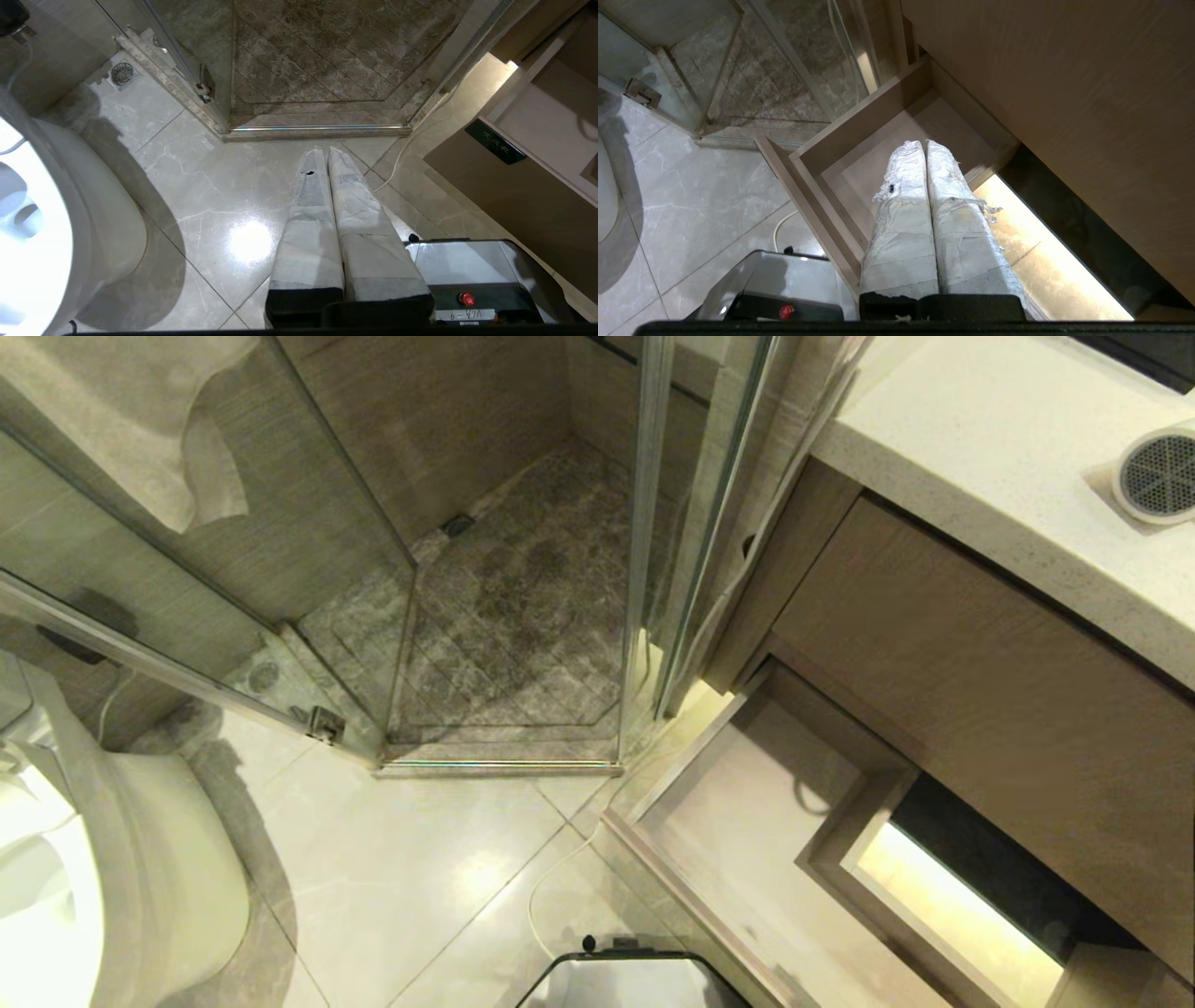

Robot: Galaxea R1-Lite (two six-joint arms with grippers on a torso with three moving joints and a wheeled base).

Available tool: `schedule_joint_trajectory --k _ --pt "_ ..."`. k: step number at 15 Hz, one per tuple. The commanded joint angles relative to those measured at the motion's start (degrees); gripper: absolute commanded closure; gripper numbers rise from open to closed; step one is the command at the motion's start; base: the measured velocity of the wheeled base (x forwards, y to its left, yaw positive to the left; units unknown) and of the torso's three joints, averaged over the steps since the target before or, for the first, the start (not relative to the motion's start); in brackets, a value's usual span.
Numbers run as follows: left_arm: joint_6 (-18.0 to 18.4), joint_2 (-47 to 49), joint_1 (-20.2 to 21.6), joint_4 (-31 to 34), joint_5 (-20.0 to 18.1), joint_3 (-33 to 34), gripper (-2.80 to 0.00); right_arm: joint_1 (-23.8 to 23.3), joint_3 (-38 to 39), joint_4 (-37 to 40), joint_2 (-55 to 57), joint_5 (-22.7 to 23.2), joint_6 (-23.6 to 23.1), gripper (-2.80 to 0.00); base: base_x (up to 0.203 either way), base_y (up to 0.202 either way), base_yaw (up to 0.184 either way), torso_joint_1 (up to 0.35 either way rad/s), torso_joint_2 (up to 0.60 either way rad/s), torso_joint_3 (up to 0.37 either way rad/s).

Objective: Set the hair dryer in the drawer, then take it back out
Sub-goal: Pick up the hairdryer

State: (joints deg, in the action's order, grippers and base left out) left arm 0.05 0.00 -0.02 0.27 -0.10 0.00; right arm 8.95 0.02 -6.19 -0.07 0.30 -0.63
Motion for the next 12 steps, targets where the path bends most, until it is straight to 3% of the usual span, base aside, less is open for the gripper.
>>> schedule_joint_trajectory --k 1,12 --pt "0.0 0.0 -0.1 -0.1 0.0 0.1 0.00 0.0 2.3 -0.2 -2.2 0.0 -0.1 0.00 0.000 0.000 0.000 0.115 -0.22 -0.119" --pt "0.0 0.0 -0.1 -0.1 0.0 0.1 0.00 -0.1 2.3 -0.1 -2.2 0.0 0.1 0.00 0.000 0.000 0.000 0.211 -0.41 -0.197"
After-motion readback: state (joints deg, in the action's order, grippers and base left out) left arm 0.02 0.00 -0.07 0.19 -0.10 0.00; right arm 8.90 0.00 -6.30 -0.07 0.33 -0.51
